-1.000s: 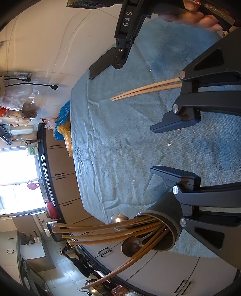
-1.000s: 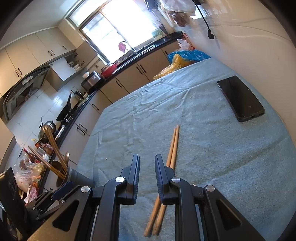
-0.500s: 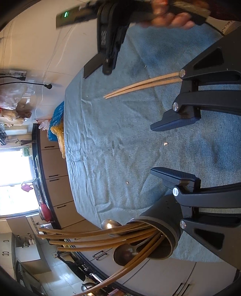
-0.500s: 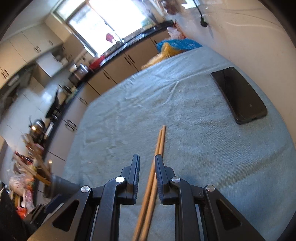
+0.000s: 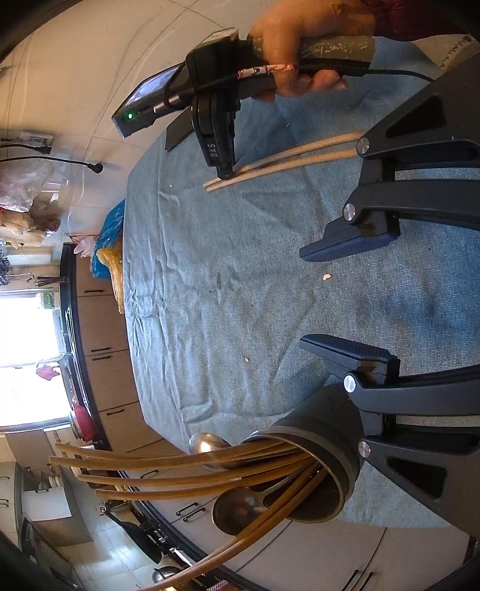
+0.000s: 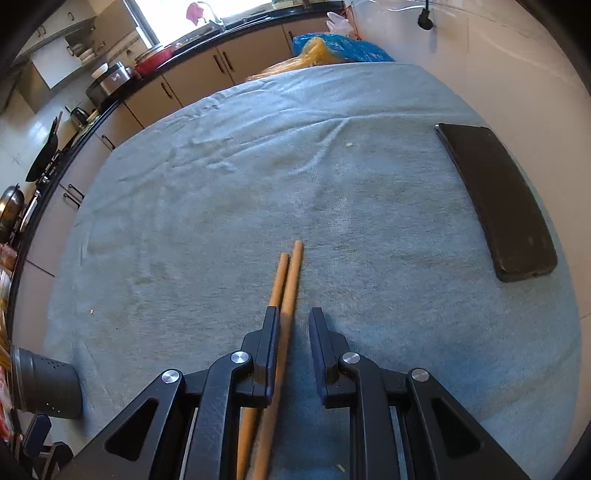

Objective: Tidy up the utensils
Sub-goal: 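Grasp a wooden chopstick with the right gripper while the left gripper grasps the other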

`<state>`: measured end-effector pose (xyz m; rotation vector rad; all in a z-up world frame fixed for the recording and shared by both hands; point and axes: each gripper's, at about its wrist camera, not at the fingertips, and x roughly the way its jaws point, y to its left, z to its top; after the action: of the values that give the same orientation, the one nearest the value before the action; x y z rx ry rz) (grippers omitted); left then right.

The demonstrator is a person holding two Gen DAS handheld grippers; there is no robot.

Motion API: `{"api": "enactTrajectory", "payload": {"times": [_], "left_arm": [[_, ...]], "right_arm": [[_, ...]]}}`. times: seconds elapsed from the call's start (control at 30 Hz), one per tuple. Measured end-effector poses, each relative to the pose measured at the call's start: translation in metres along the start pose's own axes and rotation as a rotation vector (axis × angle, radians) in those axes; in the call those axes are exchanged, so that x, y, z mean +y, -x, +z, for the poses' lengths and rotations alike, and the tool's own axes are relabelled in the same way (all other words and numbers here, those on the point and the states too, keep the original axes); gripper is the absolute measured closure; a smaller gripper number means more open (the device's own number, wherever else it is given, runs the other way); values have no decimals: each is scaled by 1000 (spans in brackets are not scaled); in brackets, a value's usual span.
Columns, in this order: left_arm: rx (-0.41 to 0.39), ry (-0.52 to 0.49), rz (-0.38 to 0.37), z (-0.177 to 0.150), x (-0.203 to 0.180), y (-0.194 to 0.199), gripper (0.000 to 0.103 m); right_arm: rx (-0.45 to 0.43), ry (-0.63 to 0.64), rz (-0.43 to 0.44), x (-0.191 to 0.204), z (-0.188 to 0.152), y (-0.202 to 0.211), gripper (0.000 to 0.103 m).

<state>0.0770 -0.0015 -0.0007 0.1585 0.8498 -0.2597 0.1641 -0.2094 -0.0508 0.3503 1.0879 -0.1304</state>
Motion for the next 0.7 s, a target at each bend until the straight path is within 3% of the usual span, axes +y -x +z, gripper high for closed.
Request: {"api": "enactTrajectory", "payload": {"times": [0.13, 0.2, 0.37, 0.47, 0.7], "left_arm": [[17, -1, -23, 7, -2, -4, 64], [25, -6, -38, 15, -6, -7, 64], [79, -25, -109, 38, -25, -21, 63], [129, -42, -171, 52, -44, -37, 63], [278, -38, -206, 88, -91, -102, 63]], "right_arm": [[4, 92, -80, 15, 3, -5, 86], [7, 111, -98, 10, 6, -6, 94], [14, 16, 5, -22, 2, 8, 97], [-51, -29, 35, -39, -8, 33, 97], [-192, -82, 114, -70, -33, 92, 96]]}}
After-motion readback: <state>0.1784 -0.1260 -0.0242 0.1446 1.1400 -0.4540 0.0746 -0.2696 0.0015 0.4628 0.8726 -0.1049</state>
